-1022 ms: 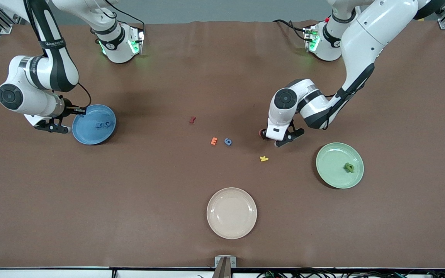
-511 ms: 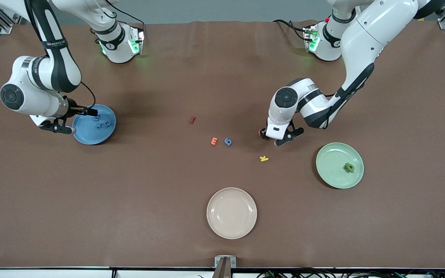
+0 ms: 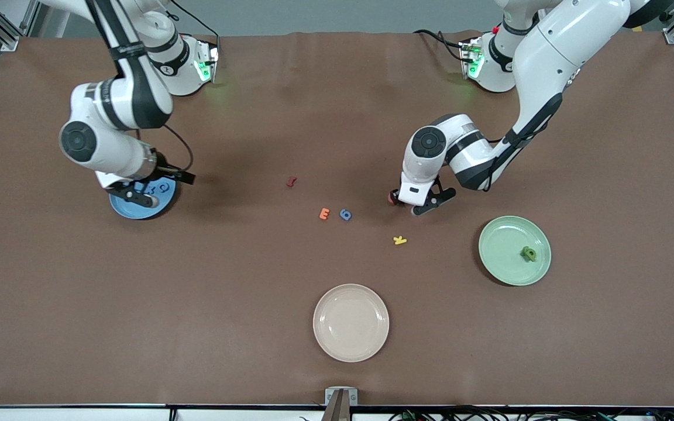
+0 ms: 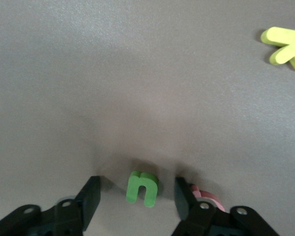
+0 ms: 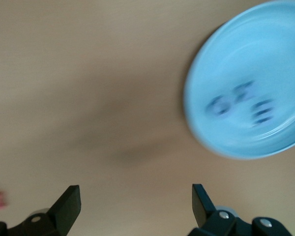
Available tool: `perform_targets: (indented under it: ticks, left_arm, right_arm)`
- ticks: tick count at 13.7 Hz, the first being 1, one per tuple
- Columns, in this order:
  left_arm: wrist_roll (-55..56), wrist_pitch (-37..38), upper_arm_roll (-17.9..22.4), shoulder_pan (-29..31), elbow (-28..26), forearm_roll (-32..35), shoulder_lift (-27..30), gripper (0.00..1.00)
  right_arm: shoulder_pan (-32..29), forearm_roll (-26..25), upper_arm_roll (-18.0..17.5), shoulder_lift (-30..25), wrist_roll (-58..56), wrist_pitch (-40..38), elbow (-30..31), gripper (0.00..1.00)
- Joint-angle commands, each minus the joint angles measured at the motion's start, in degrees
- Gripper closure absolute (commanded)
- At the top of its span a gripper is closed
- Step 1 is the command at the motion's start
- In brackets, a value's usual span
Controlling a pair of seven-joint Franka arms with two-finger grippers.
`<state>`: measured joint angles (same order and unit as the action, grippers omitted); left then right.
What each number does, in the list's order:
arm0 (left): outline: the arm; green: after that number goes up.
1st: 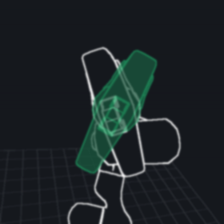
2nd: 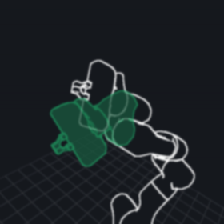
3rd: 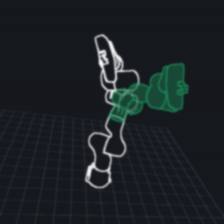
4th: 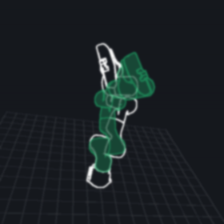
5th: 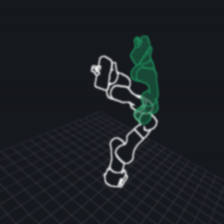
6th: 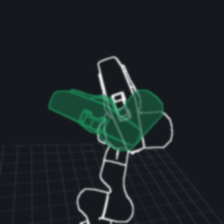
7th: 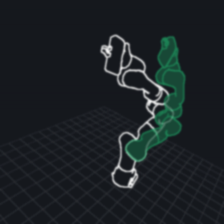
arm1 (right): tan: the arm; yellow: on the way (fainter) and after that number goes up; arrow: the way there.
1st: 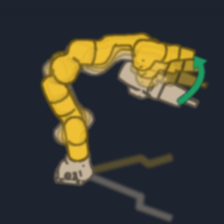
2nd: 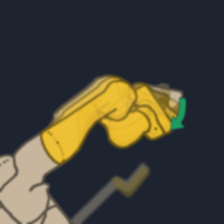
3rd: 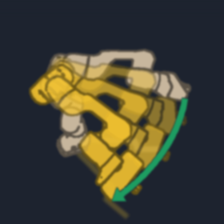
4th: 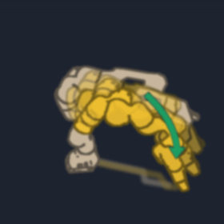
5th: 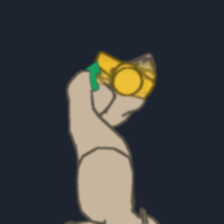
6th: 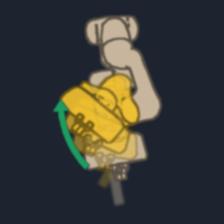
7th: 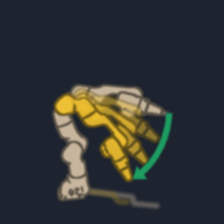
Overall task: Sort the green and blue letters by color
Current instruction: 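Drop the blue E on the blue plate while the left gripper grasps green n, then carry the green n to the green plate while the right gripper grasps blue letter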
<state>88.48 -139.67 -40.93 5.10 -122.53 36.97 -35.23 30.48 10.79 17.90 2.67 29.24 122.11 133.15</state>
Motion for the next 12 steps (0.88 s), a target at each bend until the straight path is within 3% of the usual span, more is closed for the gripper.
perform_targets:
  ticks: [1, 6, 9, 12]
  left_arm:
    - [1.69, -0.51, -0.47, 0.88, -2.01, 1.27, 1.30, 0.52]
    - [1.61, -0.51, -0.38, 1.49, -1.48, 1.27, 2.35, 0.98]
    - [0.64, 0.19, -1.87, 4.47, -1.57, 1.27, 5.51, 1.00]
    - [-1.63, 0.80, -7.22, 12.97, -1.57, 1.27, 7.63, 1.00]
  right_arm:
    - [4.92, 3.89, 0.65, 0.49, 9.13, 0.23, -3.06, 0.00]
    - [16.96, 3.89, 0.65, 10.14, 30.57, 4.35, -13.33, 0.00]
    - [22.41, 3.89, 0.65, 19.79, 40.42, 4.89, -24.12, 0.00]
    - [25.06, 4.07, 0.48, 32.36, 47.56, 4.89, -38.01, 0.00]
